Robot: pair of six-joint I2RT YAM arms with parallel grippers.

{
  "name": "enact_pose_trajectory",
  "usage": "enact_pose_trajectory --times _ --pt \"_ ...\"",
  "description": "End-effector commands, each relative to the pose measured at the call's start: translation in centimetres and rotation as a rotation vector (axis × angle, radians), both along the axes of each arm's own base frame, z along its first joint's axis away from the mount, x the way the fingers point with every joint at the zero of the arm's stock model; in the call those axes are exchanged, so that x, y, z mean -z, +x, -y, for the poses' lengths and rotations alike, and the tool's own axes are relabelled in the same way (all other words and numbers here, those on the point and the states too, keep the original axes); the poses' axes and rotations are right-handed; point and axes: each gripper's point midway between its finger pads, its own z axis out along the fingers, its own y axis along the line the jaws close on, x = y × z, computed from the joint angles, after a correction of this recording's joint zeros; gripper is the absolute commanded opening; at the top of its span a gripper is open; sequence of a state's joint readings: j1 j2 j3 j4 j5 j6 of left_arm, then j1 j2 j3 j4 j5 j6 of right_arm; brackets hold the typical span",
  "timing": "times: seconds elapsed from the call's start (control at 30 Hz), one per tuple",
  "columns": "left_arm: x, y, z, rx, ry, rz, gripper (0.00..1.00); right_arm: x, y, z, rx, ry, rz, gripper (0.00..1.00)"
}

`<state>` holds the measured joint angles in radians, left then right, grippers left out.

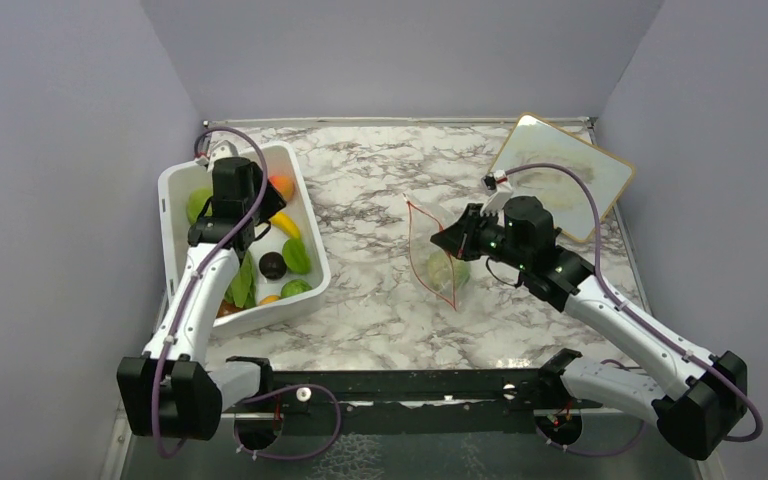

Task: Place the food in the zip-top bag and seal the zipper
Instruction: Pick up the fake fruit from the bin.

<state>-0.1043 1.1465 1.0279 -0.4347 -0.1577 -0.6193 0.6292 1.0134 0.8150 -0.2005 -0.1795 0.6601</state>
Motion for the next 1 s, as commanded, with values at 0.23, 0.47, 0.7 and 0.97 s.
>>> enact_pose_trajectory --times 0.23,0.47,0.7,0.97 --pt "7.9 3.4 -2.0 -0.218 -0.33 -0.064 0.51 -0.1 -0.4 -0.5 -0.034 0.02 0.014 0.01" --pt "9.6 4.8 -5.2 -0.388 -0.261 -0.05 0.49 0.4 -0.3 -0.6 -0.028 0.017 -0.001 0.01" --pt "12.6 6.9 -4.8 -0.367 -0.261 -0.116 0.47 -0.1 -0.1 -0.7 -0.024 0.022 0.002 0.01" --pt "14.7 8.3 -4.5 -0.327 -0.246 -0.151 0.51 0.1 -0.1 -0.6 -0.017 0.018 -0.005 0.01"
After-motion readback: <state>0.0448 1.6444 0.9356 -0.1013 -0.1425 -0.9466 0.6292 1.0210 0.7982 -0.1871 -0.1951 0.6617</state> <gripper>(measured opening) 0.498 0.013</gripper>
